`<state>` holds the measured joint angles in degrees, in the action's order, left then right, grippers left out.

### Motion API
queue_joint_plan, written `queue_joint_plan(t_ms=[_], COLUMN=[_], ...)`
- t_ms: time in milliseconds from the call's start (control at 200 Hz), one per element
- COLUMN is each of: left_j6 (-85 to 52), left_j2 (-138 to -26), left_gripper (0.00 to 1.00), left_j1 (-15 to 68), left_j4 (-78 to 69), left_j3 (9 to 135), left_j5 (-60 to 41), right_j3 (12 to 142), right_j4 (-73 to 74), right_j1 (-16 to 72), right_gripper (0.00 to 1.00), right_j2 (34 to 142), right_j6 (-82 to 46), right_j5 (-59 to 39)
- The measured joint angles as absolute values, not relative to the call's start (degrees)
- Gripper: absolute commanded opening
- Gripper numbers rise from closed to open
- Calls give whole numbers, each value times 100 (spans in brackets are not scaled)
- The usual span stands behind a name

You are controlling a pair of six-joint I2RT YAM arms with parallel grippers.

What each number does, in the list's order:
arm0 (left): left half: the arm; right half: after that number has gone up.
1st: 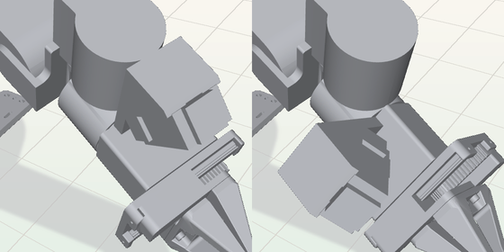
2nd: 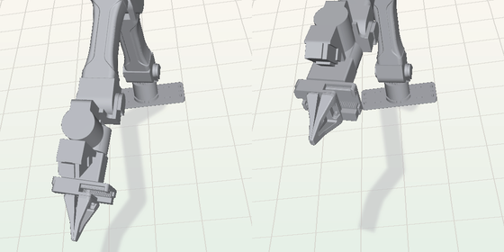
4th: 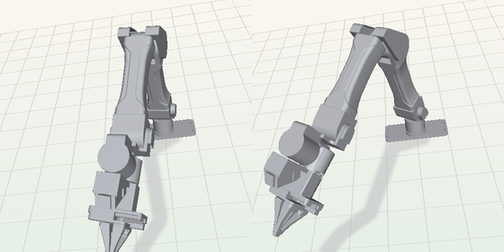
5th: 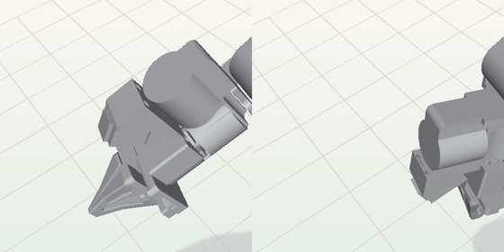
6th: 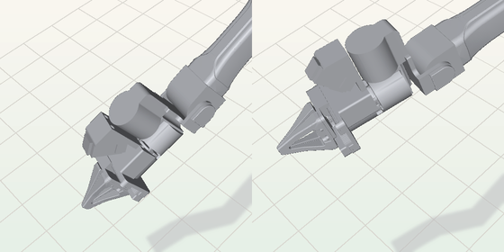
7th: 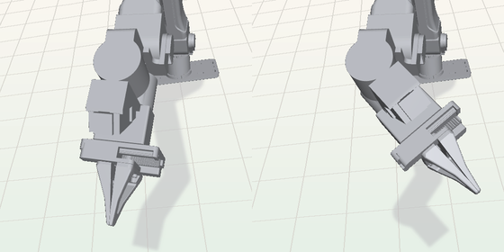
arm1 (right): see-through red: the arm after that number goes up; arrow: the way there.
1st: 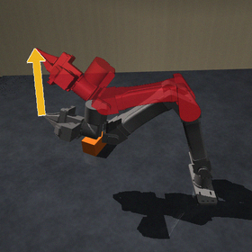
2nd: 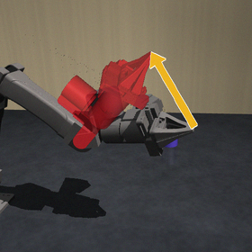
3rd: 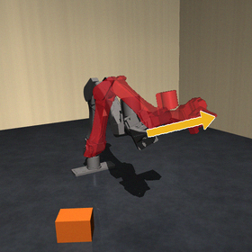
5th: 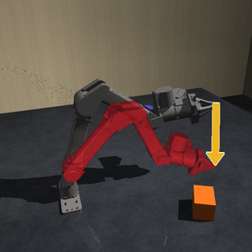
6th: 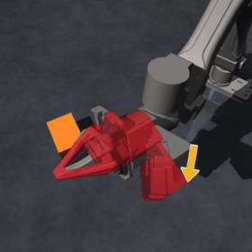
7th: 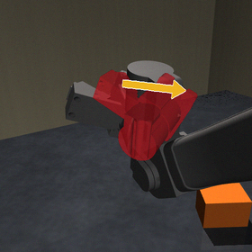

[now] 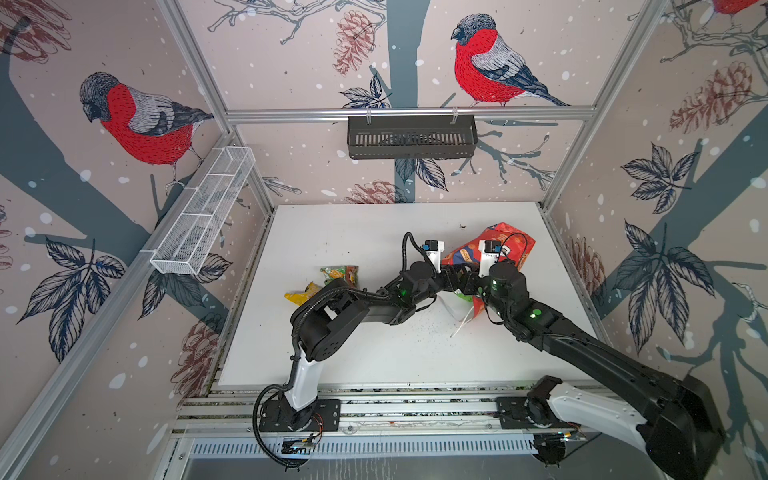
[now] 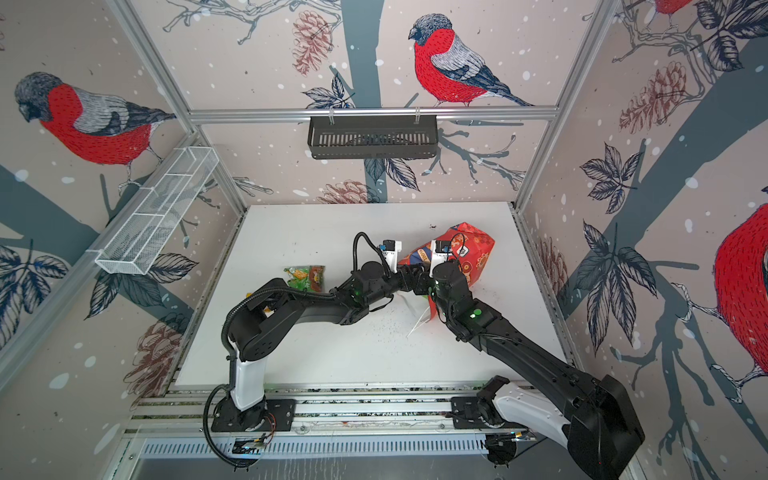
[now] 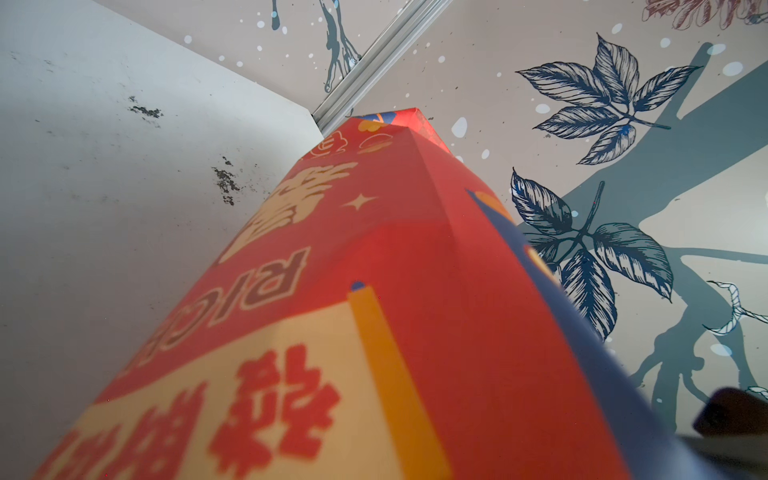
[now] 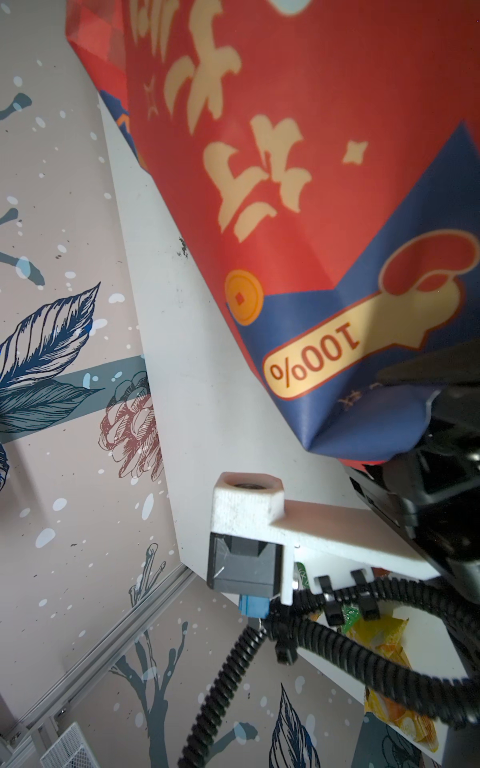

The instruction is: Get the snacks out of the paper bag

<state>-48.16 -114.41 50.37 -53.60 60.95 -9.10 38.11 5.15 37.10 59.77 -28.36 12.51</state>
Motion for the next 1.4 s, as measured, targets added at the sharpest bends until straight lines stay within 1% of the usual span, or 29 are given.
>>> queue_joint_plan(t_ms=[195,285,350,420,515,610,1401], left_j6=[-4814,-4814,-4814,-4816,-4816,-4814,-4751], left_j2=[-11520,-11550,-11561,-11561,-11559,-11550,-10847], left_gripper=[30,23,20,13,8,0,0], left_j1=[5037,5037,5037,5037,5037,5037,5107], left_j4=[-5168,-5129,-5078,-5072,-5054,-5026,-4886], left_j3=[6239,6283,6309,6320,6324,6324,5690], left_j5=[-893,-882,-882,-882,-882,-878,-812], right_j3=[3802,3802,3800,3795,3791,3785,3667], right_j4=[519,519,519,519,519,517,580], right_j1=[3712,3712,3710,3710,3710,3706,3586], right_gripper=[0,0,0,0,0,0,0], right_j2=[5977,5977,5977,5977,5972,5961,5830], right_j6=[-2849,-2849,-2849,-2849,-2851,-2851,-2875], right_j5=[1247,1245,1232,1232,1229,1229,1212])
